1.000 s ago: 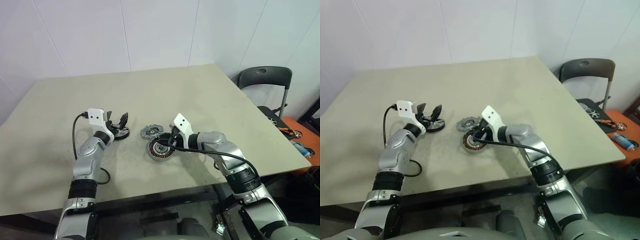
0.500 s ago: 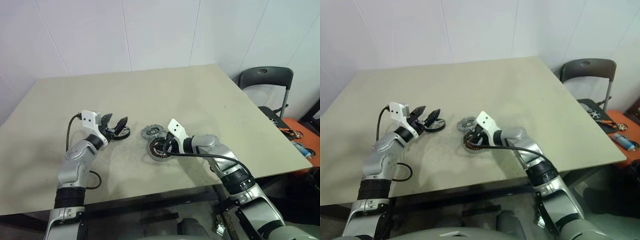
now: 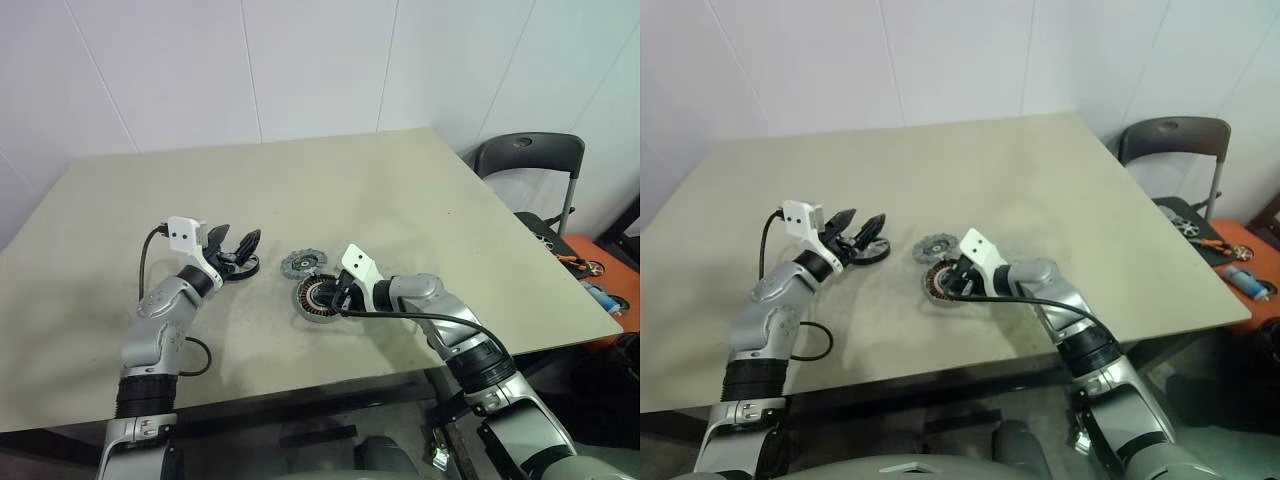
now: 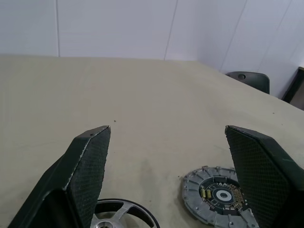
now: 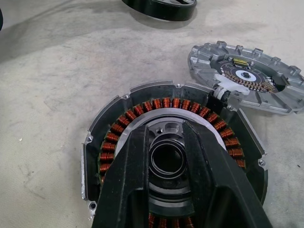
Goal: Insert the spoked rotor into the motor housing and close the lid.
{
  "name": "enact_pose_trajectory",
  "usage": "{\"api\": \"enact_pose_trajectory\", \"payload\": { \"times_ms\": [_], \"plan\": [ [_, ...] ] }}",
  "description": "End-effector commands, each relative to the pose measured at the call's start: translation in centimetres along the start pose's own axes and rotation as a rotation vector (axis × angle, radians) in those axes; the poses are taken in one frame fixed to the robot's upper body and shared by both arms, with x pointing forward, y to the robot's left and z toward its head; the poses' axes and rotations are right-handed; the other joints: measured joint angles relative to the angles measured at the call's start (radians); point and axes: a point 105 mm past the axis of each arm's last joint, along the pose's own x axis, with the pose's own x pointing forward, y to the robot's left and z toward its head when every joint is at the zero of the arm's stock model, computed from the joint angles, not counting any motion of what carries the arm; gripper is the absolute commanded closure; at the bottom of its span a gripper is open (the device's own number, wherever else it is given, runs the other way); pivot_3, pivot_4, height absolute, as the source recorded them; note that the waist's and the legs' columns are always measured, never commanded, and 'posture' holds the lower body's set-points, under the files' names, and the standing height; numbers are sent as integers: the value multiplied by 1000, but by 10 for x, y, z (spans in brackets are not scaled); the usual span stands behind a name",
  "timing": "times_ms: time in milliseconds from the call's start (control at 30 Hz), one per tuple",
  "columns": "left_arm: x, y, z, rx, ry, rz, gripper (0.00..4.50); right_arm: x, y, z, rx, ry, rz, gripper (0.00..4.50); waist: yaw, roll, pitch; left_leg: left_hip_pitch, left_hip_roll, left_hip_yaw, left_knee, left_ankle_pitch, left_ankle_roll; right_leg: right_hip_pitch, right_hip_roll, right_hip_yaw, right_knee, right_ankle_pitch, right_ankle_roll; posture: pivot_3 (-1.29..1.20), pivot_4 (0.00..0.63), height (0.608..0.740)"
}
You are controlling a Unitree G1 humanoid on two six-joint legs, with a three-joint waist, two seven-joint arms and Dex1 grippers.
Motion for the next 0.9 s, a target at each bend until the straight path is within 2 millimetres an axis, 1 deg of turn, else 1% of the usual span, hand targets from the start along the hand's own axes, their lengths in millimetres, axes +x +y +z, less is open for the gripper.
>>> {"api": "enact_pose_trajectory", "payload": {
  "times_ms": [33,200,267,300,367,633,900],
  "plan": [
    [2,-6,16,23,-51,-16,390,0,-1,2,-14,-5,-9,3657,0,0,0,0,0,0,0,0,0,0,0,0,0,0,0,0,0,740],
    [2,-6,16,23,-47,-10,390,1,-2,0,-9,-2,-17,3657,0,0,0,0,0,0,0,0,0,0,0,0,0,0,0,0,0,740],
    [2,-6,16,22,-47,-6,390,0,-6,-1,-10,-3,-40,3041,0,0,0,0,0,0,0,0,0,0,0,0,0,0,0,0,0,740],
    [2,-6,16,22,-47,-5,390,0,-7,-3,-5,4,-44,2820,0,0,0,0,0,0,0,0,0,0,0,0,0,0,0,0,0,740],
    [2,-6,15,19,-47,-3,390,0,-6,-5,21,20,-27,2156,0,0,0,0,0,0,0,0,0,0,0,0,0,0,0,0,0,740],
    [2,-7,12,9,-38,2,390,-6,-7,12,62,-52,-13,2156,0,0,0,0,0,0,0,0,0,0,0,0,0,0,0,0,0,740],
    [3,-8,8,1,-28,10,390,-19,-16,37,127,-136,-2,2156,0,0,0,0,0,0,0,0,0,0,0,0,0,0,0,0,0,740]
  ]
}}
